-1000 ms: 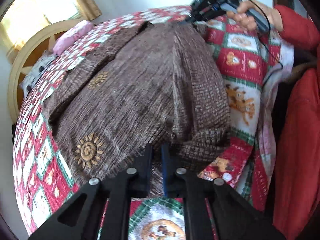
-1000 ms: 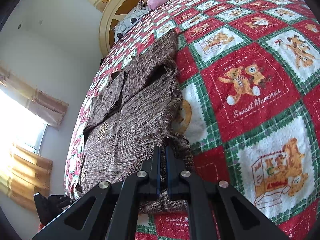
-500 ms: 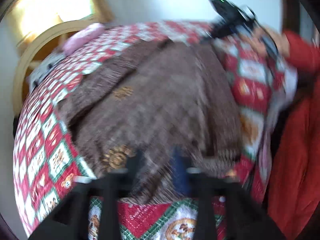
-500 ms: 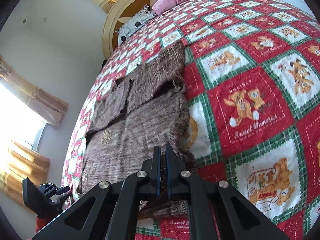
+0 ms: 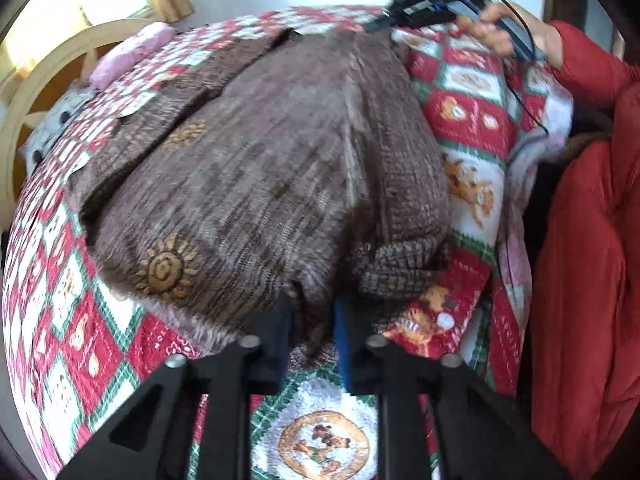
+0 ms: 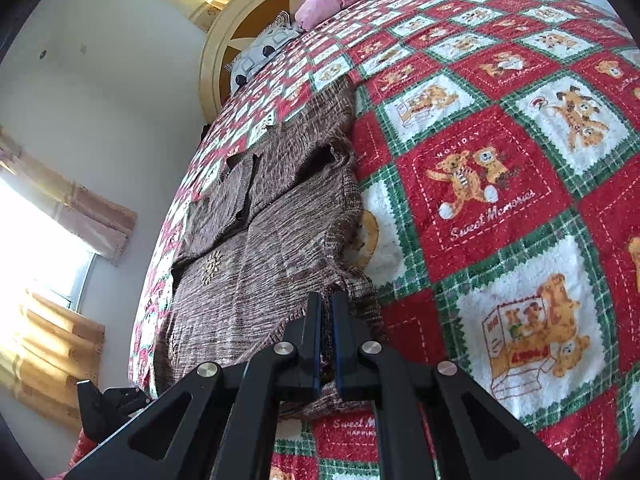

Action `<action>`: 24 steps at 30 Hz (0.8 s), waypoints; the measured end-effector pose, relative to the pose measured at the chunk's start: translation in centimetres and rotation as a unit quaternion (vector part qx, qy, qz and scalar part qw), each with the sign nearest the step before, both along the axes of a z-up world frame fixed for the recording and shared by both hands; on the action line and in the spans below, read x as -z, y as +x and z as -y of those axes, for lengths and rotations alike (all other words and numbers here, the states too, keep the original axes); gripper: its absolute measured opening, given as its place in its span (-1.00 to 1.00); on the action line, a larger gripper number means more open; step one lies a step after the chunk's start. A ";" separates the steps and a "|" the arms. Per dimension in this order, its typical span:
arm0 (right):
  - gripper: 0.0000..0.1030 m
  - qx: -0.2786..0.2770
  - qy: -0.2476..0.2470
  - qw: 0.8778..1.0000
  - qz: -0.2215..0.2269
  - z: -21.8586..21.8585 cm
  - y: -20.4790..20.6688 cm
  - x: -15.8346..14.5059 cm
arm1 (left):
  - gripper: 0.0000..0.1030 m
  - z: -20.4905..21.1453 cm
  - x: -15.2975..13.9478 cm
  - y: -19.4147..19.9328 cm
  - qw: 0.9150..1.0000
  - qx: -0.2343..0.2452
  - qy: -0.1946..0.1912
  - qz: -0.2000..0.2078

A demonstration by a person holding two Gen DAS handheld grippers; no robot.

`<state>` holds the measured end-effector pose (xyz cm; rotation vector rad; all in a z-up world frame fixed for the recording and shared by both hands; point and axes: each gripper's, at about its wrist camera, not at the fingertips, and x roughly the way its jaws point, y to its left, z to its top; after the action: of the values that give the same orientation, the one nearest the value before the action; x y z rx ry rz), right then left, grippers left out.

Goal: Fold small clothes
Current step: 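Lift the hem with both tools and fold it toward the collar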

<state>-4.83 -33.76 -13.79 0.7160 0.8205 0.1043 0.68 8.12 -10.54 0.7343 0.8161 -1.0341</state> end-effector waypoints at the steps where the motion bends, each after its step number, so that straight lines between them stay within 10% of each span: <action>1: -0.91 -0.001 -0.002 1.000 0.000 -0.1 0.0 -0.1 | -0.76 -0.2 -0.3 0.5 1.000 -0.014 -0.010 -0.005; 7: -0.91 0.004 -0.005 1.000 0.009 0.0 -0.5 -0.7 | -0.78 -1.6 -3.8 5.7 0.987 -0.115 -0.114 -0.012; 12: -0.91 0.013 -0.005 1.000 0.011 0.5 0.2 -0.8 | -0.78 -2.8 -5.4 11.2 0.954 -0.232 -0.190 -0.024; 17: -0.90 0.040 0.009 0.999 0.014 1.4 1.5 -0.1 | -0.78 -2.4 -2.8 16.6 0.922 -0.325 -0.201 -0.056; 24: -0.90 0.095 0.056 0.994 0.020 5.0 1.3 0.5 | -0.52 -2.0 2.2 19.6 0.901 -0.370 -0.189 -0.122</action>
<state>-3.49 -38.75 -14.26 0.8918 0.7087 -0.0078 20.28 10.17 -12.79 -0.0666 0.9646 -0.5570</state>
